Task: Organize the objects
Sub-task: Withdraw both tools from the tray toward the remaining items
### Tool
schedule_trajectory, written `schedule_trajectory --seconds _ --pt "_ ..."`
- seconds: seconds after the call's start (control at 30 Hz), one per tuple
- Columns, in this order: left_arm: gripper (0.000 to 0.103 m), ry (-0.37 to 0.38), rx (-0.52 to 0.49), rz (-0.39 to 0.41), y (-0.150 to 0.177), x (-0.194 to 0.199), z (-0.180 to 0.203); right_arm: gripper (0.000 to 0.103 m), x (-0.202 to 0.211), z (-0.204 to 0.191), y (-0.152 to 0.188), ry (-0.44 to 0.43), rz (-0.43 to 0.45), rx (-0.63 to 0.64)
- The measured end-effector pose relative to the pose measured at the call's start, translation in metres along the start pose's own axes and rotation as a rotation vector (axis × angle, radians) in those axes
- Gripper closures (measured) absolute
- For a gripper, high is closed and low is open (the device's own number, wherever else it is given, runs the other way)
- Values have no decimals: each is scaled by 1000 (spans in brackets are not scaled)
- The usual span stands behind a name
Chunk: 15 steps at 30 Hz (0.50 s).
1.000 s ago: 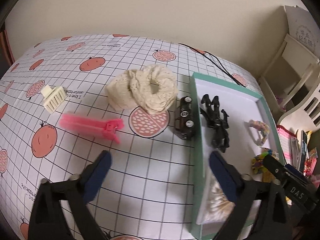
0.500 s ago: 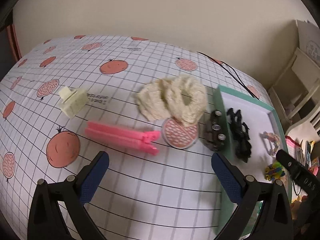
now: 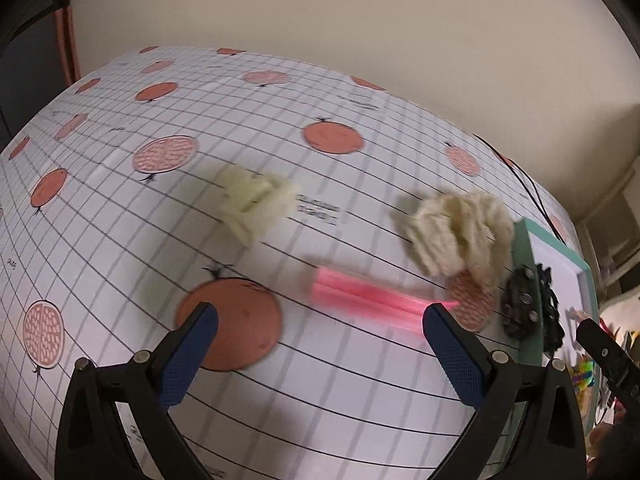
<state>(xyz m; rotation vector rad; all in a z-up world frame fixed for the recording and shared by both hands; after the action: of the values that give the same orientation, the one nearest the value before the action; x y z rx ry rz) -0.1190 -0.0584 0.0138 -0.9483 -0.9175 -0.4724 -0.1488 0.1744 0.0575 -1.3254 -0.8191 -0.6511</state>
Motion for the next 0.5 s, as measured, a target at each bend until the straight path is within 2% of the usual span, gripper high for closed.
schedule_trajectory --seconds 0.23,0.5 --pt "1 -16 33 23 -12 0 -29 0 -7 -37 -1 -69 -8 7" --pt "1 -26 51 54 -27 -1 -49 0 -14 -84 -2 -103 -11 113"
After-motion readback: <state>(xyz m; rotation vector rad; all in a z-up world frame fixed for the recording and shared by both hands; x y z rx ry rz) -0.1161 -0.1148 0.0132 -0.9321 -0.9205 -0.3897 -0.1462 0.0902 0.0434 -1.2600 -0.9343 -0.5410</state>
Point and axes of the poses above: each gripper's, at about its wrist camera, not at the fingertips, and x roughly against the way its jaws point, z to its right, y to its underside, the point moved 1 cm from there along -x, roughly the way its jaws point, and after that the axes turned 8 degrees about x, right-handed, at the moved point
